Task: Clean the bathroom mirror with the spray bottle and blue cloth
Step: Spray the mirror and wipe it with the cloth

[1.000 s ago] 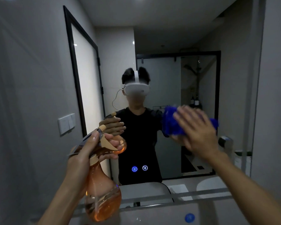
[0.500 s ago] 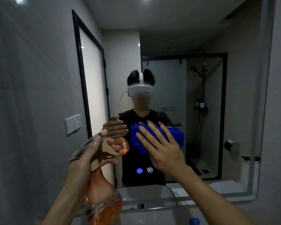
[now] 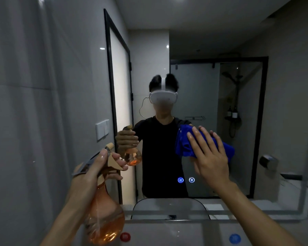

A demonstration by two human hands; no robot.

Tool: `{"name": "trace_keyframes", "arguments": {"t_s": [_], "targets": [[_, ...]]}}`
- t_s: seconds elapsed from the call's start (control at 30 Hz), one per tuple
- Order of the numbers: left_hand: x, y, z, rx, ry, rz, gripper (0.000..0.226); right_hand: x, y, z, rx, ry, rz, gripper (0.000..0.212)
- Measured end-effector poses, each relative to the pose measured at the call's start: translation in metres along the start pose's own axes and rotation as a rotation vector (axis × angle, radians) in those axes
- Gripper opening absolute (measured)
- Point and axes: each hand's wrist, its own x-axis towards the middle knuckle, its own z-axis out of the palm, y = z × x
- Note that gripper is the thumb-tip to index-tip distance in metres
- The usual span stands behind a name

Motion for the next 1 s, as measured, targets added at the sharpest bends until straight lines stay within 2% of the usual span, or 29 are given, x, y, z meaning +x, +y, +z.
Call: {"name": "trace_keyframes", "arguments": {"t_s": [0.17,0.27,0.43,0.5,0.6,0.7,0.83,0.9,0.93,1.0], "targets": [[0.005,-0.003,-0.027,0.089,0.022,0.069,0.043,0.010,-0.017,0.009,-0.011,0.026,0.122,0.069],[0.008,-0.003,-0.037,0.097,0.018,0.097,0.044,0.027,-0.027,0.010,-0.013,0.067,0.189,0.067],[0.016,-0.002,-0.057,0.042,-0.005,0.065,0.037,0.132,-0.064,0.003,0.055,0.140,0.388,0.066],[0.015,0.002,-0.064,0.043,-0.005,0.097,0.036,0.168,-0.088,0.003,0.042,0.125,0.399,0.067],[0.025,0.002,-0.075,0.024,0.027,0.082,0.036,0.167,-0.123,0.012,0.002,0.052,0.216,0.069],[0.038,-0.003,-0.080,0.051,0.011,-0.034,0.045,0.103,-0.144,0.027,0.017,-0.029,-0.152,0.072],[0.023,-0.005,-0.075,0.026,-0.043,0.061,0.049,0.024,-0.105,0.032,-0.072,-0.124,-0.541,0.074],[0.016,-0.002,-0.074,0.019,-0.069,0.083,0.059,0.027,-0.068,0.023,-0.101,-0.081,-0.584,0.067],[0.017,-0.001,-0.074,0.011,-0.073,0.092,0.058,0.038,-0.052,0.017,-0.106,-0.056,-0.544,0.065],[0.019,0.005,-0.072,-0.013,-0.033,0.087,0.044,0.070,-0.029,0.008,-0.109,-0.004,-0.338,0.064]]}}
